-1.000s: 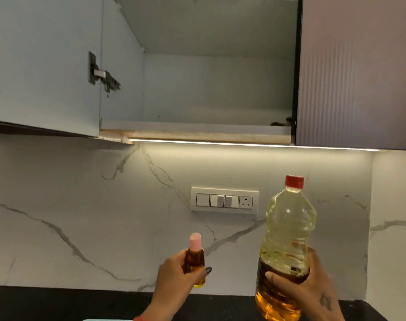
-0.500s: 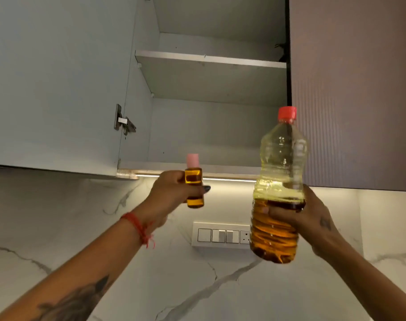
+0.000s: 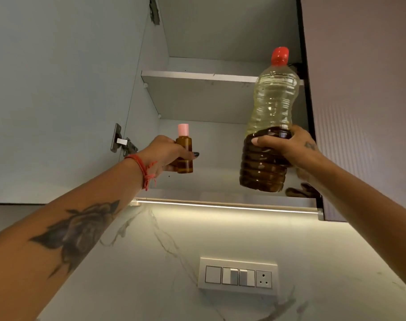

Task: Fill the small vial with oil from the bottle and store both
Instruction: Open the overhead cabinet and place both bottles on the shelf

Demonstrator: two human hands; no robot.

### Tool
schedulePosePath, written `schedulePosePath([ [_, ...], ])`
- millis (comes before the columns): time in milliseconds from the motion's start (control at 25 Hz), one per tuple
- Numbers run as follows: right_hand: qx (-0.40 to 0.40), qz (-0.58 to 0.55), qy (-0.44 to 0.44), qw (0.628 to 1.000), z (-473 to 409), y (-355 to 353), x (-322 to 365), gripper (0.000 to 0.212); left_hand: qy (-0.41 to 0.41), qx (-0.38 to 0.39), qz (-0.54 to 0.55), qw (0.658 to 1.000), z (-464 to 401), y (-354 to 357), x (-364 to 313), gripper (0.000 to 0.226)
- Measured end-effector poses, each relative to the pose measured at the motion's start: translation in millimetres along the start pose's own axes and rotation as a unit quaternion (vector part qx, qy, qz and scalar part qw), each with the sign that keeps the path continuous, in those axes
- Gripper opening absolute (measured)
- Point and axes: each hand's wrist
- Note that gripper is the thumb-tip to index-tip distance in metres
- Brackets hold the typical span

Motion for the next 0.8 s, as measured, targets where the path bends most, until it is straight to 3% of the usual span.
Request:
schedulePosePath([
  [120, -0.010, 0.005, 0.017, 1.000, -36.5, 13.5, -10.5, 0.056, -0.028, -0.013, 0.002, 1.000, -33.9, -4.0, 10.6, 0.035],
  [240, -0.002, 0.000, 0.040, 0.999, -71.1, 32.6, -32.1, 0.044, -0.055, -0.016, -0.008, 0.998, -67.7, -6.7, 23.3, 0.027],
  [360, 0.021, 0.016, 0.078, 0.997, -101.3, 54.6, -61.2, 0.073, -0.081, -0.013, -0.028, 0.996, -95.5, -7.4, 36.4, 0.023],
  [480, 0.040, 0.020, 0.111, 0.993, -125.5, 71.2, -87.3, 0.094, -0.114, -0.008, -0.036, 0.993, -122.0, -9.6, 51.1, 0.042],
  [640, 0.059, -0.010, 0.152, 0.987, -142.5, 89.8, -108.3, 0.085, -0.178, 0.016, -0.070, 0.981, -142.8, -12.9, 66.9, 0.042],
  [800, 0.084, -0.010, 0.192, 0.978, -155.6, 103.4, -131.4, 0.076, -0.219, 0.048, -0.111, 0.968, -150.9, -9.4, 75.1, 0.014],
])
Point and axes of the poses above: each hand's wrist, its own z-axis away from the middle knuckle, its own y-axis out of the palm, x = y × z, and after that the axes turned 9 degrees about x, right-handed
